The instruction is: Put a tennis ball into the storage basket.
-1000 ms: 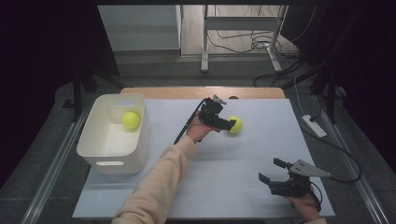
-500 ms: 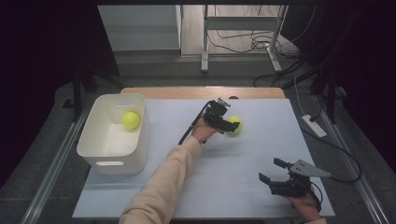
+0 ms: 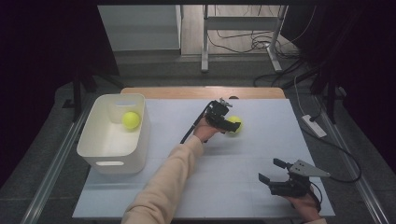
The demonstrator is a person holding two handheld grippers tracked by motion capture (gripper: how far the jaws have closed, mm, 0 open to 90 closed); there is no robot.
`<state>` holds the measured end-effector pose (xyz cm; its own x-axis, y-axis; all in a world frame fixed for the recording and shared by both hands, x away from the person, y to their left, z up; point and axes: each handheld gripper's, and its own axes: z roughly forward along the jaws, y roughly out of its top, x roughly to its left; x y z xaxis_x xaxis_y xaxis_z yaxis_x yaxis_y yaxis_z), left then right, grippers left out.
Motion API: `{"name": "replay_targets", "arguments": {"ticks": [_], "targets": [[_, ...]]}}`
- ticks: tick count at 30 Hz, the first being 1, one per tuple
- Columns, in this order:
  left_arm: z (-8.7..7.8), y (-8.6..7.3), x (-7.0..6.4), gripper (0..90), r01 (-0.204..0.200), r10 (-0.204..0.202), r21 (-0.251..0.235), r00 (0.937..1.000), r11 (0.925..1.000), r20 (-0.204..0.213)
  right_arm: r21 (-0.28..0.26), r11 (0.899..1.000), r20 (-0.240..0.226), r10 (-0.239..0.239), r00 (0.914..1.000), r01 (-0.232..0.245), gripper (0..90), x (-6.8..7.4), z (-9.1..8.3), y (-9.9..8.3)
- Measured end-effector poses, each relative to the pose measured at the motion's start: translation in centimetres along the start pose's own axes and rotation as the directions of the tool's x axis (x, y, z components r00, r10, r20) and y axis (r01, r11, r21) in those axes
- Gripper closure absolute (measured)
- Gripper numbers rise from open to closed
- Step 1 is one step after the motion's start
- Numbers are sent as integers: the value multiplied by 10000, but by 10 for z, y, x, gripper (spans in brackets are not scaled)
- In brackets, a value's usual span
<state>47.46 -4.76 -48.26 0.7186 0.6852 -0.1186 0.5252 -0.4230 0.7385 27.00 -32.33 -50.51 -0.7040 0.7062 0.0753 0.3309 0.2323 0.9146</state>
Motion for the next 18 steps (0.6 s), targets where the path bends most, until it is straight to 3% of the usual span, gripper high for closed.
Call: {"name": "replay_targets", "arguments": {"ticks": [18], "targets": [[17, -1, 2, 72, 31, -34, 340, 10000, 9994, 92, 49, 10000, -61, 58, 10000, -58, 113, -2, 0, 0]]}}
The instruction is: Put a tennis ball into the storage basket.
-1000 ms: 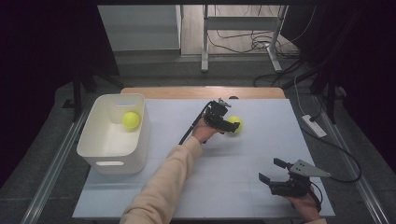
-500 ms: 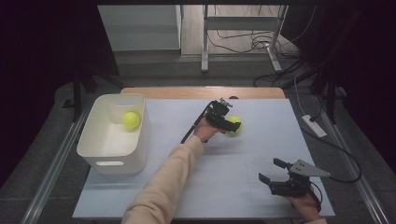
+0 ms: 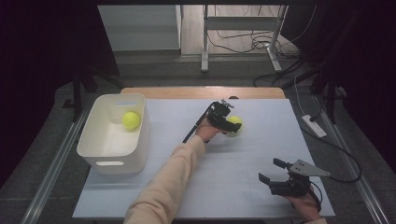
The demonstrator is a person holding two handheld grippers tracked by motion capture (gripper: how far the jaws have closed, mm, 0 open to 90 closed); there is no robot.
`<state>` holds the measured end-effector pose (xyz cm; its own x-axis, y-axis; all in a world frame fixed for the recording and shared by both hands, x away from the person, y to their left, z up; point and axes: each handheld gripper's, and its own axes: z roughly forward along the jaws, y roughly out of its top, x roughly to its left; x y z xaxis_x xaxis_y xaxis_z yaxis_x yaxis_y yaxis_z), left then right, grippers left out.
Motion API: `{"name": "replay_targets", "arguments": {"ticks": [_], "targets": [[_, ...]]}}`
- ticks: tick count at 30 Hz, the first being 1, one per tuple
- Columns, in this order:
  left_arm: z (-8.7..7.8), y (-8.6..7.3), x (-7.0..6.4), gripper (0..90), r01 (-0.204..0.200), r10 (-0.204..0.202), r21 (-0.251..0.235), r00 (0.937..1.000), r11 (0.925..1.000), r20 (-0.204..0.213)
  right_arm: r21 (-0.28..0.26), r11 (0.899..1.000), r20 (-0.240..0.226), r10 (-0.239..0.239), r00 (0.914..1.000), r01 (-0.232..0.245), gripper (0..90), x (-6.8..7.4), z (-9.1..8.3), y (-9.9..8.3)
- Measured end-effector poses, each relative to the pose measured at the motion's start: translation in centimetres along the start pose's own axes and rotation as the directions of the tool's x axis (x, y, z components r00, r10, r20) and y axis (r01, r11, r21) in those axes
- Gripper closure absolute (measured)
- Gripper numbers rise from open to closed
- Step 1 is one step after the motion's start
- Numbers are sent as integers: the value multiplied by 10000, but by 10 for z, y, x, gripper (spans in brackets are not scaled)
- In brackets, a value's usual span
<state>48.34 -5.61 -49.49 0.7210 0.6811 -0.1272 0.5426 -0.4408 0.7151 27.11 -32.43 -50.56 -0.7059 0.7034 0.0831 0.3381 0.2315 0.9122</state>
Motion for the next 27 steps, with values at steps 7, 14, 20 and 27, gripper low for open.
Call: {"name": "replay_targets", "arguments": {"ticks": [7, 14, 20, 27], "targets": [[7, 2, -2, 75, -8, 7, 129, 10000, 9999, 84, -31, 10000, 7, 41, 10000, -41, 114, -1, 0, 0], [13, 2, -2, 193, 48, -52, 314, 9999, 9995, 148, -38, 10000, 1, 42, 10000, -42, 113, -1, -1, 0], [11, 3, -2, 271, -107, 96, 523, 9997, 9986, 212, -41, 10000, 4, 52, 10000, -52, 113, -1, -1, 0], [5, 5, -1, 279, -96, 72, 490, 9987, 9988, 497, -60, 10000, 14, 61, 10000, -61, 114, -2, -1, 0]]}}
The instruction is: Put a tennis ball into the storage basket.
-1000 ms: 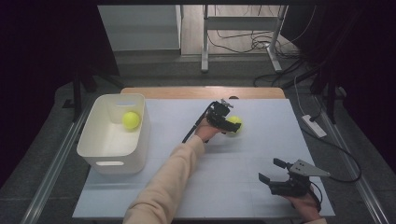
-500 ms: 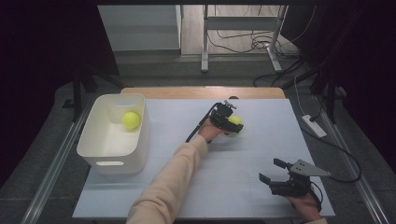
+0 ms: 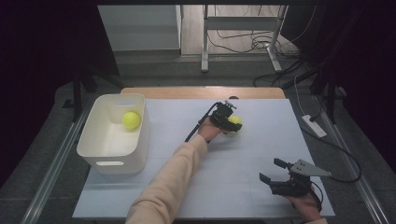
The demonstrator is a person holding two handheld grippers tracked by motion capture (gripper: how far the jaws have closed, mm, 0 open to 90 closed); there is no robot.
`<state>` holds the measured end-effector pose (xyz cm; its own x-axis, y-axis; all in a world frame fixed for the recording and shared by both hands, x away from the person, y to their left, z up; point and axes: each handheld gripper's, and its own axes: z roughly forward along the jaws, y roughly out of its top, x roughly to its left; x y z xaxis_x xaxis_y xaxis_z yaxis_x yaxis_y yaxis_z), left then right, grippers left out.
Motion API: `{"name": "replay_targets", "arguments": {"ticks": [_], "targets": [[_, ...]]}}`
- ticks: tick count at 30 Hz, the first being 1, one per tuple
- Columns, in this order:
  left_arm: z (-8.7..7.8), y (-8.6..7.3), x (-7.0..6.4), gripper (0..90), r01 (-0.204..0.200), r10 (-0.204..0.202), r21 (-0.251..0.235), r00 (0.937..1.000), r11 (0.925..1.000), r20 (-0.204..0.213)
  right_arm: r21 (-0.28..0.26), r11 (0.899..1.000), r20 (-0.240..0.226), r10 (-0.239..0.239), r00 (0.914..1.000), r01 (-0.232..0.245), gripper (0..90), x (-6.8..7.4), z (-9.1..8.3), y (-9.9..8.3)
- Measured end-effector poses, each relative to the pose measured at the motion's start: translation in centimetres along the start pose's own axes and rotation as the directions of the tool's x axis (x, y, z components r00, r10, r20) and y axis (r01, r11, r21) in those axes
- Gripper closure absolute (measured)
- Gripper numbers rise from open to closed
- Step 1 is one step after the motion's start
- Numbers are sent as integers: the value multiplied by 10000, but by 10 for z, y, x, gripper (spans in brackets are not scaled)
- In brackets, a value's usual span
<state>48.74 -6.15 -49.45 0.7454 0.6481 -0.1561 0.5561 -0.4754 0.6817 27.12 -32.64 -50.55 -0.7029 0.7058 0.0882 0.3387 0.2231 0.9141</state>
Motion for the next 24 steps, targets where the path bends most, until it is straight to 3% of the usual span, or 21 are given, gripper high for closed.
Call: {"name": "replay_targets", "arguments": {"ticks": [15, 24], "targets": [[-30, 2, -7, 279, -191, 205, -598, 9995, 9980, 233, 50, 10000, 26, -32, 10000, 32, 113, 0, 0, 0], [-46, -2, -7, 279, -103, 125, -895, 9996, 9959, 240, 52, 10000, 72, -77, 9999, 77, 114, 0, 1, 0]]}}
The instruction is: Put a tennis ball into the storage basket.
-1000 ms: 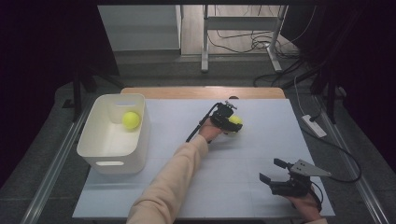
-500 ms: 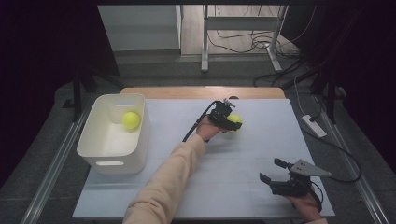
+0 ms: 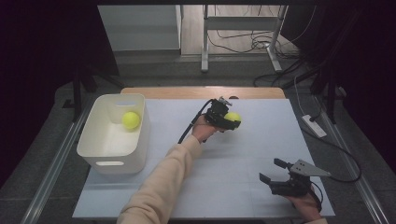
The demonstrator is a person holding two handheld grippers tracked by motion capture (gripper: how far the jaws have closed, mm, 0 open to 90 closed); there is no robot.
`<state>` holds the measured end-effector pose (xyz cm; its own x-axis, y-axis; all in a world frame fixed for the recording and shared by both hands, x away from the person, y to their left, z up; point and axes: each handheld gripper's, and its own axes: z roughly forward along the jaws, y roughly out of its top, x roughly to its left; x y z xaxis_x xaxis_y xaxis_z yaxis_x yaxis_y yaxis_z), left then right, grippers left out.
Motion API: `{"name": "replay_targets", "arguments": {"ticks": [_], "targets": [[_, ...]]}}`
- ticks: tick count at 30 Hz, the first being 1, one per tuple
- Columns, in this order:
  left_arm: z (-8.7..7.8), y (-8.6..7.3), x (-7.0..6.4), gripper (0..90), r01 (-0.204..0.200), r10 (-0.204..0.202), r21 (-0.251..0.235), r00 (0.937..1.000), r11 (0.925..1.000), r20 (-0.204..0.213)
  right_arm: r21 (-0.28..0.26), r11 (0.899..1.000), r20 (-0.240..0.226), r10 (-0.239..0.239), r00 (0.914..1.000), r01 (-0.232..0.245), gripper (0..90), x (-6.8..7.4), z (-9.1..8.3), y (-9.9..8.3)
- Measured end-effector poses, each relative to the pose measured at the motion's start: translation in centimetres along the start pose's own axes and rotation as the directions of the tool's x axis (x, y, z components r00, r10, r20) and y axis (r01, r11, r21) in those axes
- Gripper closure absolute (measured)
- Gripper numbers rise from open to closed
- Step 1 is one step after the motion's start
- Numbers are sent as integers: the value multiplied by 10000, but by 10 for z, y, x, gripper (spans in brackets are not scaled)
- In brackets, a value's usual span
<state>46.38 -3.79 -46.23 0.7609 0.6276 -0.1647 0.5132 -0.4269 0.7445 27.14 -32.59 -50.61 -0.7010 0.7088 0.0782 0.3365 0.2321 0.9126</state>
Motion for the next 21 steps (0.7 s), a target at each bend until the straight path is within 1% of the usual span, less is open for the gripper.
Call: {"name": "replay_targets", "arguments": {"ticks": [3, 4, 6, 7, 9, 13, 18, 19, 21], "targets": [[-7, -1, 0, 279, 59, -59, -148, 10000, 9999, 5, -7, 10000, 29, 15, 10000, -15, 114, 0, 0, 0], [-9, -1, 0, 278, -25, 25, -136, 10000, 9999, -11, -14, 10000, 34, -6, 10000, 6, 114, 0, 0, 0], [-11, -1, -1, 278, 2, -2, -191, 10000, 9998, -1, 0, 10000, 37, -4, 10000, 4, 113, 0, 0, 0], [-15, -2, -2, 278, -68, 67, -226, 10000, 9997, -47, 13, 10000, 40, -23, 10000, 23, 113, 0, 1, 0], [-16, -2, -2, 278, -62, 61, -259, 10000, 9996, -45, 26, 10000, 47, -34, 10000, 34, 114, 1, 1, 0], [-26, -4, -4, 279, -49, 46, -424, 10000, 9991, -68, 45, 10000, 63, -26, 10000, 26, 114, 1, 1, 0], [-34, -5, -4, 278, -90, 85, -504, 9999, 9987, -96, 36, 10000, 58, -70, 10000, 70, 114, 1, 1, 0], [-35, -6, -5, 278, -49, 46, -571, 10000, 9984, -62, 33, 10000, 57, -83, 9999, 83, 114, 1, 1, 0], [-38, -6, -6, 278, -90, 88, -626, 10000, 9980, -34, 81, 9999, 52, -82, 10000, 82, 114, 2, 1, 1]]}}
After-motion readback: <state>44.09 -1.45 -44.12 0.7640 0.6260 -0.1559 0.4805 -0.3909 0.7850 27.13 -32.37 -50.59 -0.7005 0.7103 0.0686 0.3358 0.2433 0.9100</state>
